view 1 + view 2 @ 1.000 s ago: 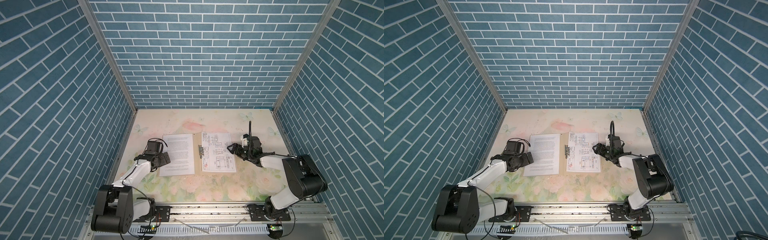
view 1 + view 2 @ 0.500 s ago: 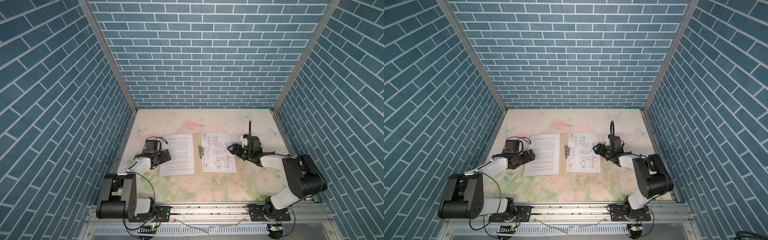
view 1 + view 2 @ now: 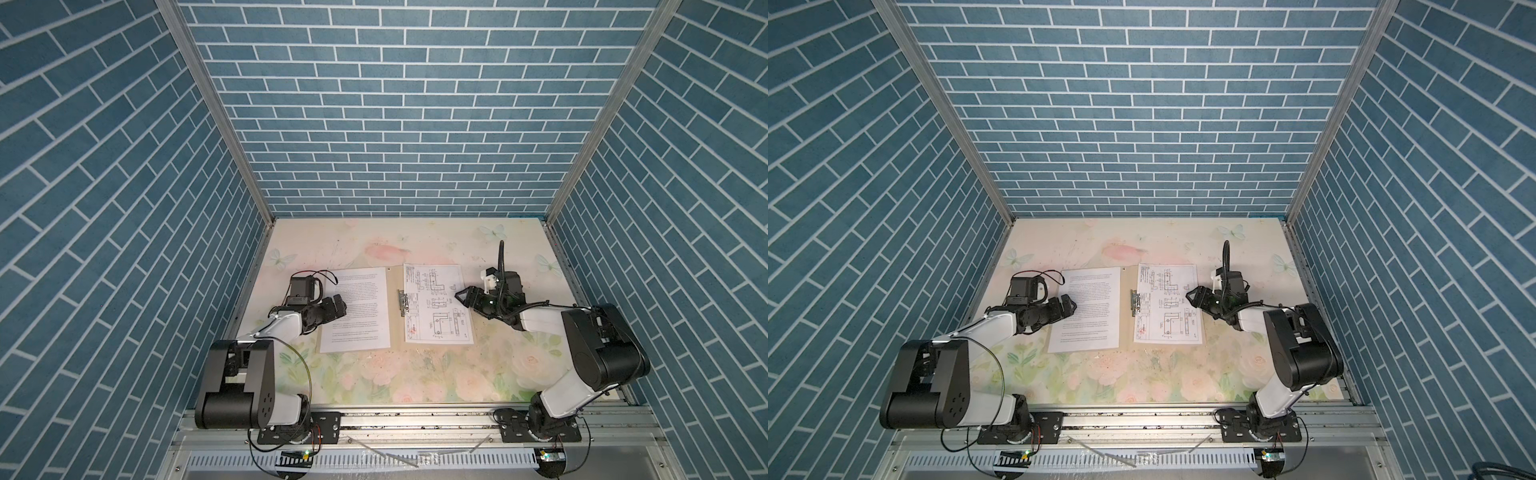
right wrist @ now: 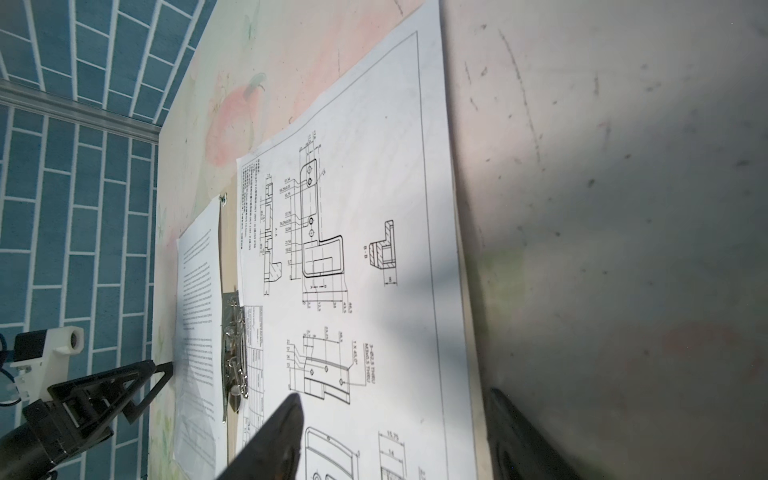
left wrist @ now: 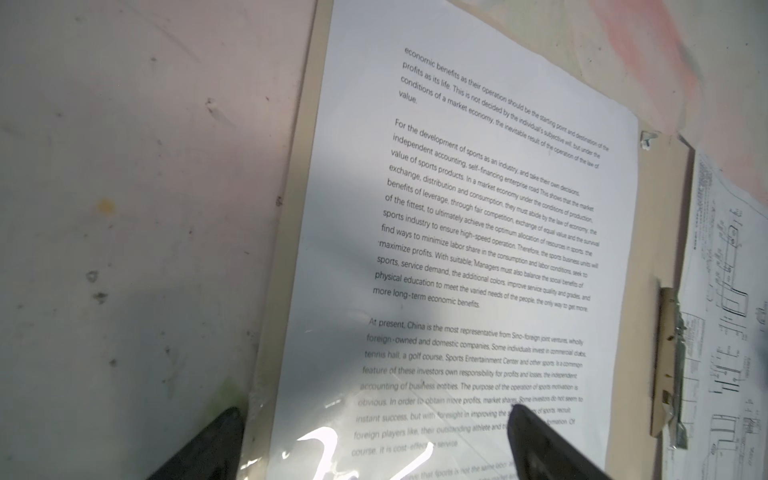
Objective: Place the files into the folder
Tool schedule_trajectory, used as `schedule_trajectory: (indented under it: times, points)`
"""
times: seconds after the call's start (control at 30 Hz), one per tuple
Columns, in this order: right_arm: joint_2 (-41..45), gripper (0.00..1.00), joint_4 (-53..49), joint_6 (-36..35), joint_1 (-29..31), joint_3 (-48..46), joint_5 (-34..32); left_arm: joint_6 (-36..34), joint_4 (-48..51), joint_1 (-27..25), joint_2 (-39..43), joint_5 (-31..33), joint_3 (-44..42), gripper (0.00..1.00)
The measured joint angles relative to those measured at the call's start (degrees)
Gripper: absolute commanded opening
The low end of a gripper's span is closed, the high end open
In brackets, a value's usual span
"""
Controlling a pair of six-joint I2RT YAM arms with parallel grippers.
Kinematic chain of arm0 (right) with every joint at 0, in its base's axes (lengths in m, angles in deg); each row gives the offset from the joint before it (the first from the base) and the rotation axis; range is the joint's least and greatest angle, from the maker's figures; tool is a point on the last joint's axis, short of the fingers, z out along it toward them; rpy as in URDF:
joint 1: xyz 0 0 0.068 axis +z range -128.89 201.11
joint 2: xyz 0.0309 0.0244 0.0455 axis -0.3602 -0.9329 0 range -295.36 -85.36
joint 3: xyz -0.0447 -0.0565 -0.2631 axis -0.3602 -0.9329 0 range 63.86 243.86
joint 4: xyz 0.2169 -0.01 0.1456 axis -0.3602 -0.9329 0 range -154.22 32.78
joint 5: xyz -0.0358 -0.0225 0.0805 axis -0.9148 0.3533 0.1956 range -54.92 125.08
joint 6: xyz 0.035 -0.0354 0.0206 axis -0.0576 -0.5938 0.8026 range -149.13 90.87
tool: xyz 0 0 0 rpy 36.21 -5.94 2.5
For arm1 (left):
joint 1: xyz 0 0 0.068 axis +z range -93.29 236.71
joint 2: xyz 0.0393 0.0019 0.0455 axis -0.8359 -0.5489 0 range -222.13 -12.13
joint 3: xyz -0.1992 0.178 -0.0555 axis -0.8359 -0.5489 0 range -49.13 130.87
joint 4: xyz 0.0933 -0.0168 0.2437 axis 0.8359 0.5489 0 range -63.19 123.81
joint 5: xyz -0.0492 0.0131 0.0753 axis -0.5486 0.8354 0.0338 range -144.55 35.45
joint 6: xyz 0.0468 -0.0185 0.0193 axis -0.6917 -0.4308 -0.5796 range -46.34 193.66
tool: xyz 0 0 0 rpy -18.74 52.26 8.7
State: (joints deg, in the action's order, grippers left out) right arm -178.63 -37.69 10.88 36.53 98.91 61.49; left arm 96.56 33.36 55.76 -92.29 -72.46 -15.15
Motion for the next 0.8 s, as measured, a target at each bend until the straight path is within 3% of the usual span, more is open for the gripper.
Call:
schedule_trajectory:
  times: [0.8]
  points:
    - [-1.4,0.57,1.9,0.0,-1.5,0.2,-1.4,8.4,-5.1,1.0,10.3,-7.6,-6.0,0.96]
